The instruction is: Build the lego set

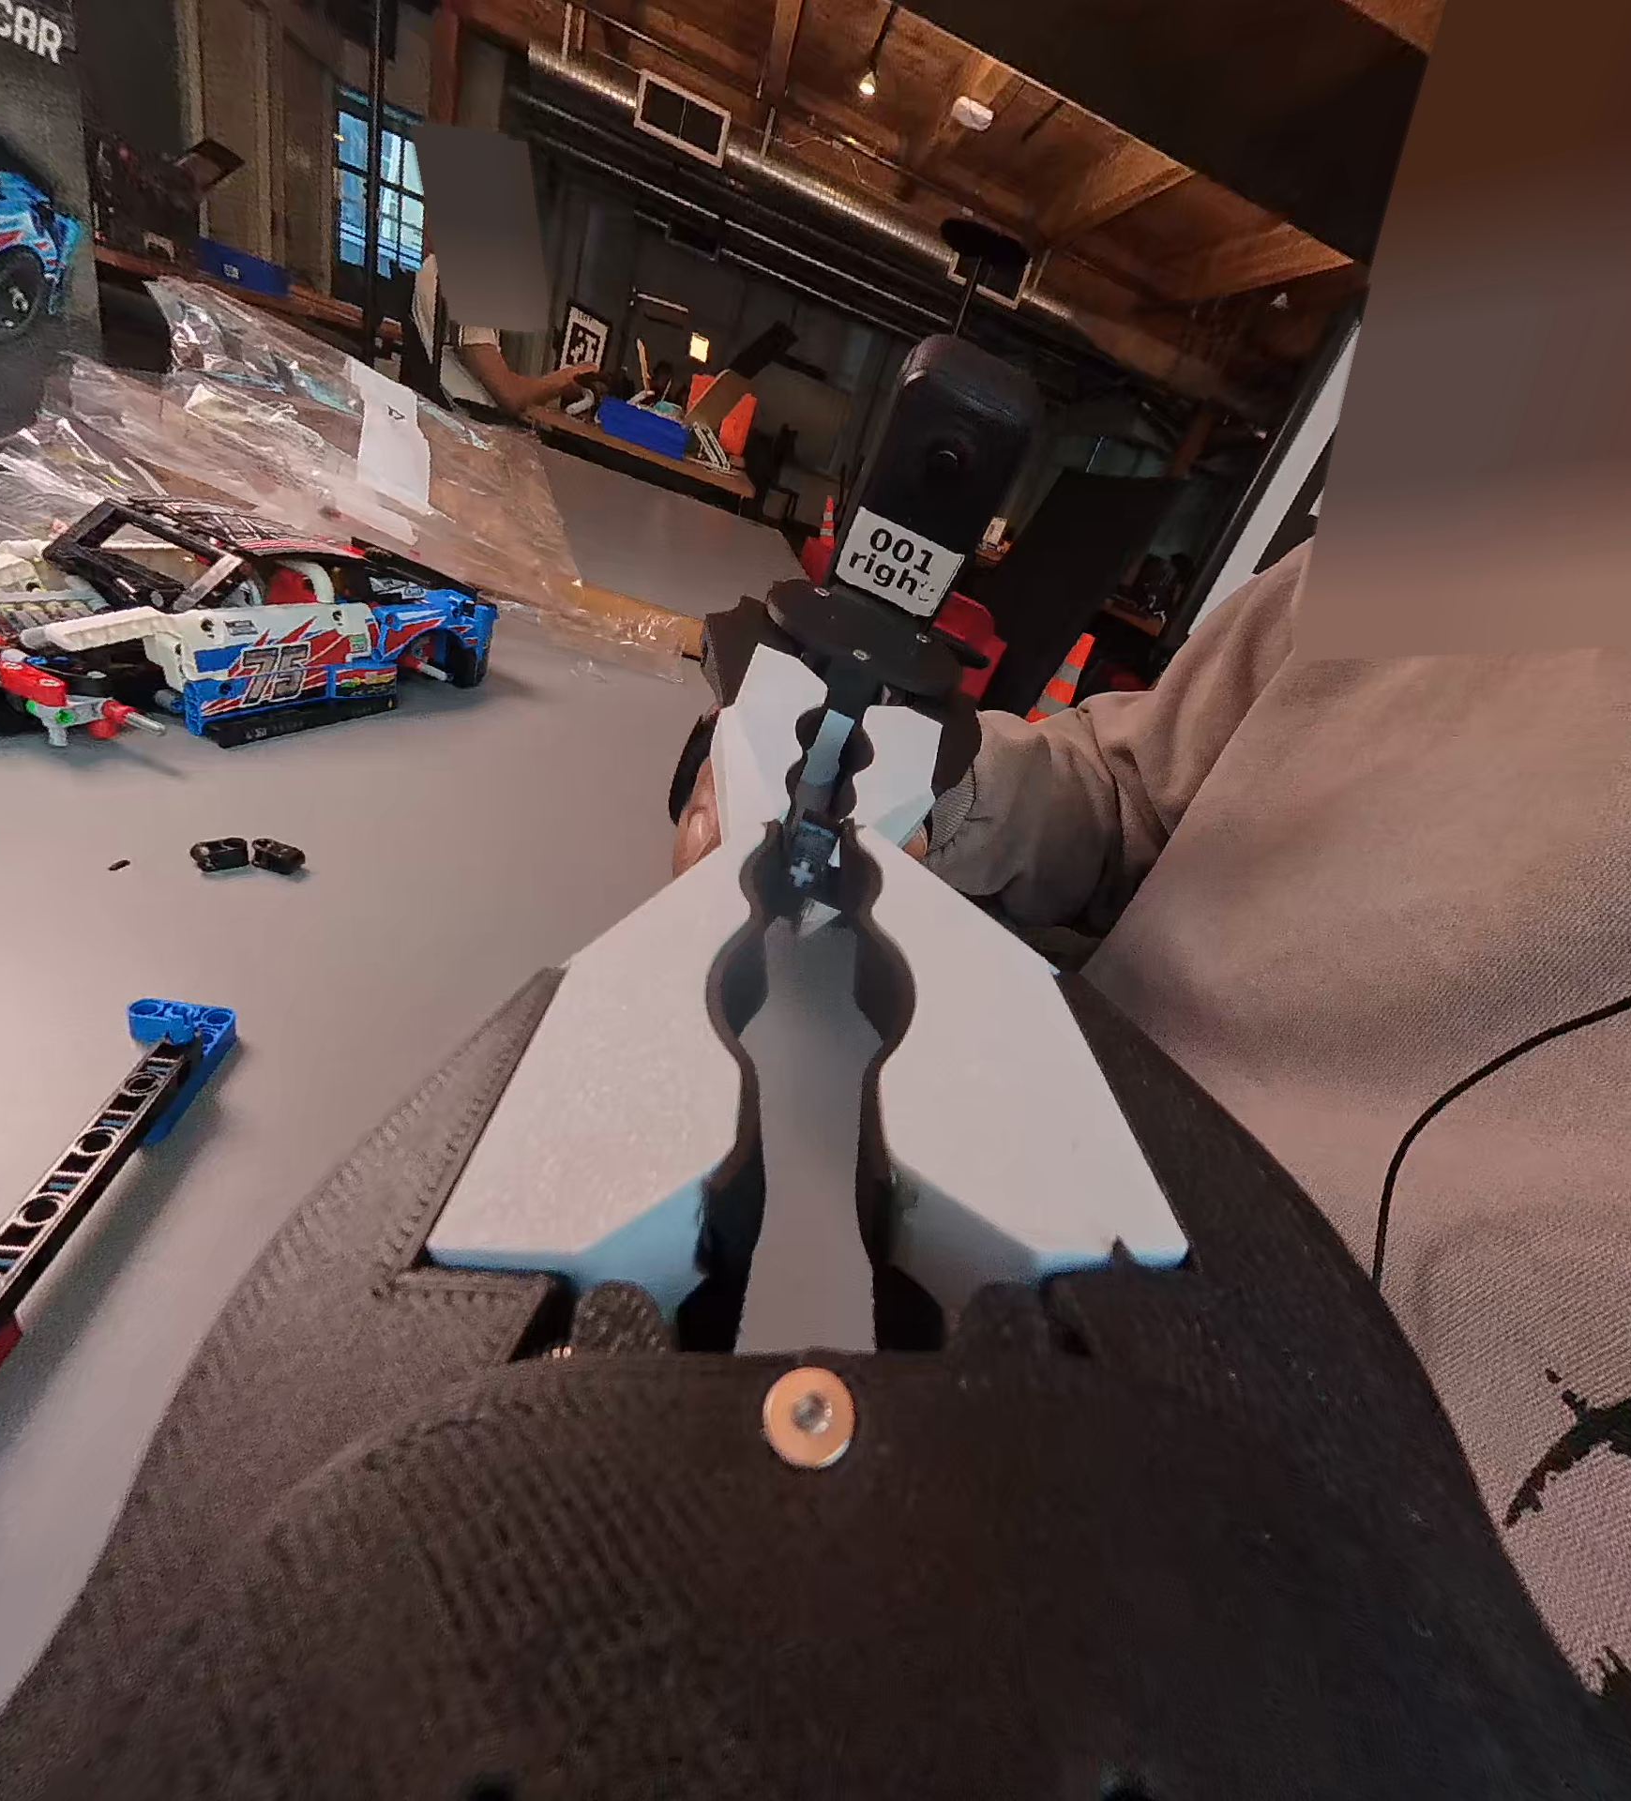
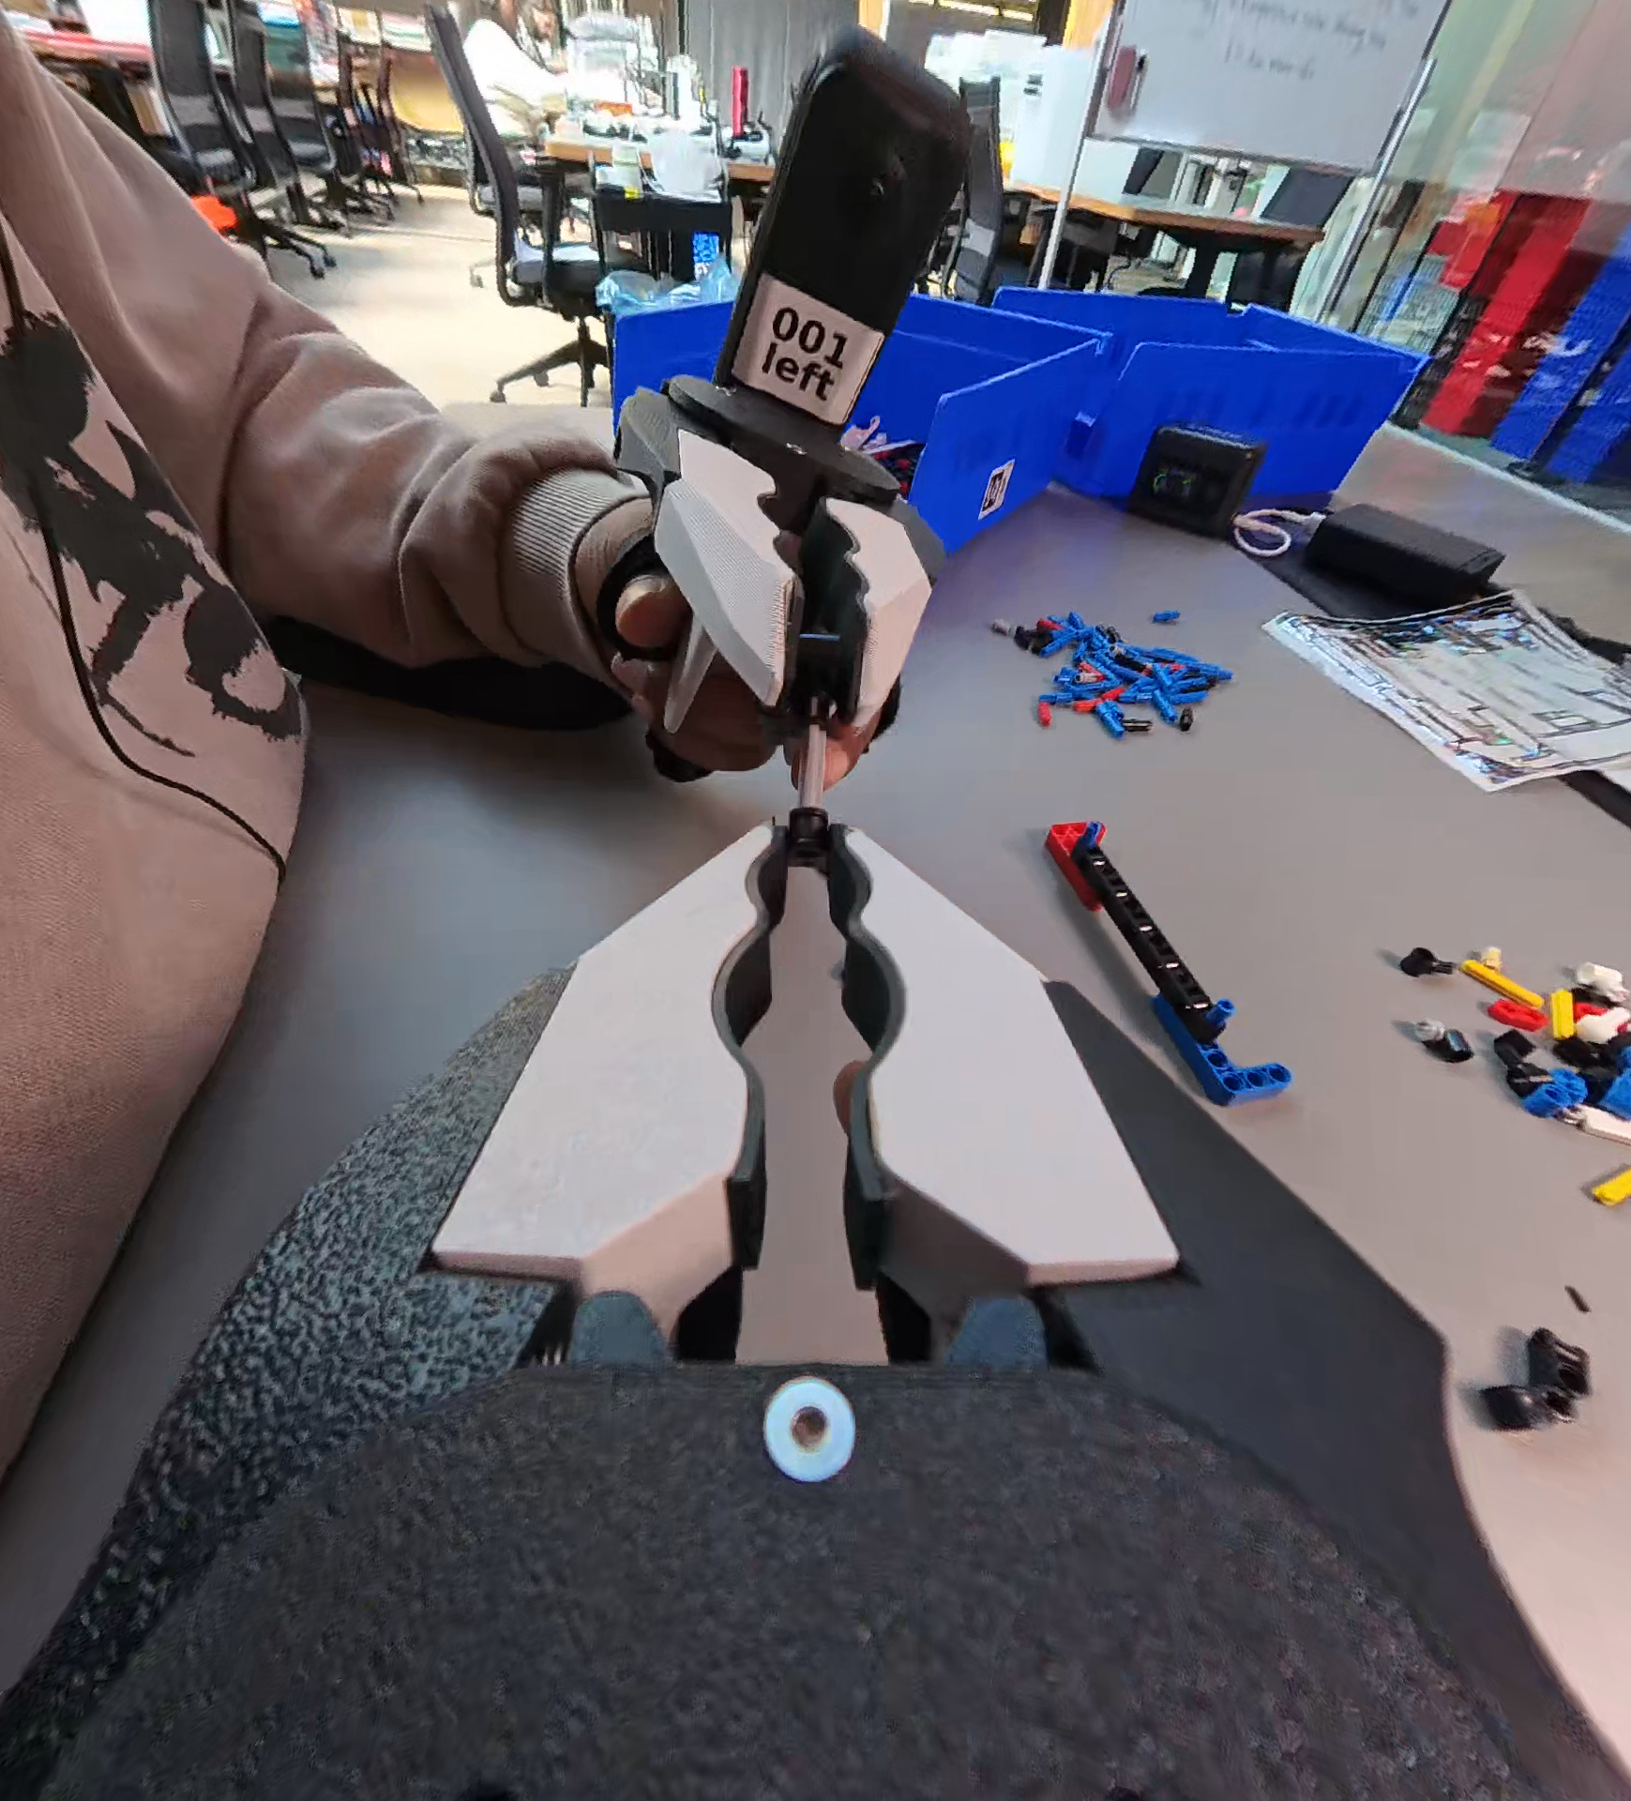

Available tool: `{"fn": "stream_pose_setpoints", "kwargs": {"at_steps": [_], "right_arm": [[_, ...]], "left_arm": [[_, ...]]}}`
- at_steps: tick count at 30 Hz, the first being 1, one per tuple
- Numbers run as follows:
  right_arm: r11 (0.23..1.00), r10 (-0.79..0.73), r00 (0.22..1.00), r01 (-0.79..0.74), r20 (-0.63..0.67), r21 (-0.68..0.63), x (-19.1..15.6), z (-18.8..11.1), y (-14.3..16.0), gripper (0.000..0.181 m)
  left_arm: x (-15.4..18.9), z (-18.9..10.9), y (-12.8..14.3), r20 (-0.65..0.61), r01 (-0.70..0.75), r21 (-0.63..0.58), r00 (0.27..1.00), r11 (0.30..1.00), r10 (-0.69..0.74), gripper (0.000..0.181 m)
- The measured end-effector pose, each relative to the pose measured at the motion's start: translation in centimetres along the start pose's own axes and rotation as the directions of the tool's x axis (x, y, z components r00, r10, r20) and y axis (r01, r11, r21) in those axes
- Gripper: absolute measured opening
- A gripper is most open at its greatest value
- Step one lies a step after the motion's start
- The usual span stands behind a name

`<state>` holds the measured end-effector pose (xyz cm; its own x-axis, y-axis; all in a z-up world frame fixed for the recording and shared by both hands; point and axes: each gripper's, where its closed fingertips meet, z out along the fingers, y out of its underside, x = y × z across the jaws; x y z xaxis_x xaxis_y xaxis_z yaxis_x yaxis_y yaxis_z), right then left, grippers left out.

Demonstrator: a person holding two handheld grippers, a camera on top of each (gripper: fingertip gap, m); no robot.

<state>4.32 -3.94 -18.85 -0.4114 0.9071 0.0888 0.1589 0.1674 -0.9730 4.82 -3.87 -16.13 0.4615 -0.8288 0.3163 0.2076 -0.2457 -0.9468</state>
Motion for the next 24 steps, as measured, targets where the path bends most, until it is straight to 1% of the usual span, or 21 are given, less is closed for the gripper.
{"fn": "stream_pose_setpoints", "kwargs": {"at_steps": [2, 4, 5, 7, 8, 10, 12, 15, 16, 17, 20, 22, 24], "right_arm": [[0.999, -0.010, 1.000, 0.010, 0.013, -0.033, 0.1, -0.4, -0.2, 0.006], [0.988, -0.041, 0.998, 0.047, 0.048, -0.146, 0.0, -1.0, 0.4, 0.006], [0.968, -0.047, 0.995, 0.066, 0.084, -0.243, -0.2, -1.3, 1.2, 0.006], [0.883, -0.059, 0.990, 0.112, 0.129, -0.456, -0.1, -2.2, 3.1, 0.006], [0.822, -0.057, 0.985, 0.140, 0.165, -0.553, -0.2, -2.8, 3.9, 0.006], [0.712, -0.074, 0.976, 0.197, 0.207, -0.674, -0.1, -3.3, 4.7, 0.006], [0.621, -0.045, 0.967, 0.224, 0.251, -0.751, -0.6, -3.4, 5.1, 0.006], [0.548, -0.037, 0.956, 0.262, 0.290, -0.795, -1.0, -2.7, 5.2, 0.006], [0.542, -0.049, 0.952, 0.279, 0.301, -0.793, -1.0, -2.4, 5.2, 0.006], [0.556, -0.049, 0.950, 0.283, 0.308, -0.782, -1.2, -2.0, 5.0, 0.006], [0.615, -0.031, 0.959, 0.241, 0.283, -0.751, -1.6, -1.1, 4.5, 0.006], [0.629, -0.038, 0.962, 0.233, 0.270, -0.742, -1.6, -1.1, 4.9, 0.006], [0.635, -0.031, 0.964, 0.222, 0.263, -0.740, -1.7, -1.3, 5.5, 0.006]], "left_arm": [[-0.1, 0.0, 0.2, 0.002, -0.002, -0.019, 1.000, 1.000, 0.002, 0.010], [-0.3, 0.1, 1.4, 0.018, -0.022, -0.105, 1.000, 0.994, 0.024, 0.011], [-0.3, 0.1, 2.4, 0.022, -0.037, -0.165, 0.999, 0.986, 0.041, 0.014], [-0.6, 0.3, 4.3, 0.040, -0.075, -0.291, 0.995, 0.954, 0.090, 0.024], [-0.5, 0.4, 5.0, 0.037, -0.103, -0.335, 0.992, 0.936, 0.123, 0.025], [-0.4, 0.9, 5.9, 0.044, -0.161, -0.395, 0.980, 0.904, 0.194, 0.024], [-0.2, 1.5, 6.6, 0.044, -0.202, -0.438, 0.968, 0.876, 0.246, 0.020], [-0.9, 1.9, 7.7, 0.085, -0.209, -0.497, 0.954, 0.842, 0.287, 0.009], [-1.1, 1.8, 8.0, 0.094, -0.202, -0.510, 0.953, 0.836, 0.288, 0.003], [-1.3, 1.7, 8.2, 0.102, -0.196, -0.514, 0.953, 0.835, 0.286, 0.000], [-1.4, 1.7, 8.7, 0.108, -0.177, -0.524, 0.957, 0.833, 0.270, 0.000], [-1.5, 1.6, 9.0, 0.101, -0.177, -0.542, 0.957, 0.822, 0.272, 0.000], [-1.5, 1.6, 9.5, 0.094, -0.178, -0.566, 0.956, 0.805, 0.277, 0.008]]}}
